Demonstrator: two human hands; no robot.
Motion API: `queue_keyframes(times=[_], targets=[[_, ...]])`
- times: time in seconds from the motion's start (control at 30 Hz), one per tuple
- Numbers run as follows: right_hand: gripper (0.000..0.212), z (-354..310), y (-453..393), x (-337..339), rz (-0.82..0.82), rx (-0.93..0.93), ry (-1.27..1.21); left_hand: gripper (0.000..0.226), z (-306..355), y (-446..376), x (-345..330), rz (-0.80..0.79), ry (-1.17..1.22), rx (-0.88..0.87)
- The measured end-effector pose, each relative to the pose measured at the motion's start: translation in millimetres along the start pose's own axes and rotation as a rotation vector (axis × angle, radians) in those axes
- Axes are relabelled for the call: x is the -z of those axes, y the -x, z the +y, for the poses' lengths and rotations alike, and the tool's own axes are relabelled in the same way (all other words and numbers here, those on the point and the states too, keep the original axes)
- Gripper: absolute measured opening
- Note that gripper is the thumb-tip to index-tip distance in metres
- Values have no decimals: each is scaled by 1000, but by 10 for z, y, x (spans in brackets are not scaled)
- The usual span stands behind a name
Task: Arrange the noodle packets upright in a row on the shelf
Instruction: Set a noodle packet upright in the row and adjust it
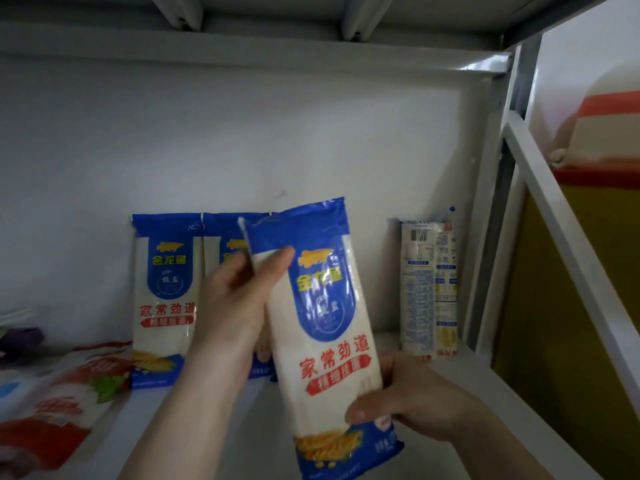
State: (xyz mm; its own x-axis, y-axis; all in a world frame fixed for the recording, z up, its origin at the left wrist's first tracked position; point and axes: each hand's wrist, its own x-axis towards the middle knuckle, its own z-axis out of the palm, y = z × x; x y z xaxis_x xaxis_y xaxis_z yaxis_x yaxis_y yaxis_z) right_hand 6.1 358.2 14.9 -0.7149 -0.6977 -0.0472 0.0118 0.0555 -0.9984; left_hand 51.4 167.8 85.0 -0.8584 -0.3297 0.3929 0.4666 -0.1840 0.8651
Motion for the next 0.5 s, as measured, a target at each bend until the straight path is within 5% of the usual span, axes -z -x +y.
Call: queue_keyframes(times=[0.23,0.5], targets=[[37,-6,-21,-64,-98,-22,6,17,99,-97,142,141,65,-199],[34,39,-30,-67,-78,-35,23,23,126,-87,121,178,111,-130]])
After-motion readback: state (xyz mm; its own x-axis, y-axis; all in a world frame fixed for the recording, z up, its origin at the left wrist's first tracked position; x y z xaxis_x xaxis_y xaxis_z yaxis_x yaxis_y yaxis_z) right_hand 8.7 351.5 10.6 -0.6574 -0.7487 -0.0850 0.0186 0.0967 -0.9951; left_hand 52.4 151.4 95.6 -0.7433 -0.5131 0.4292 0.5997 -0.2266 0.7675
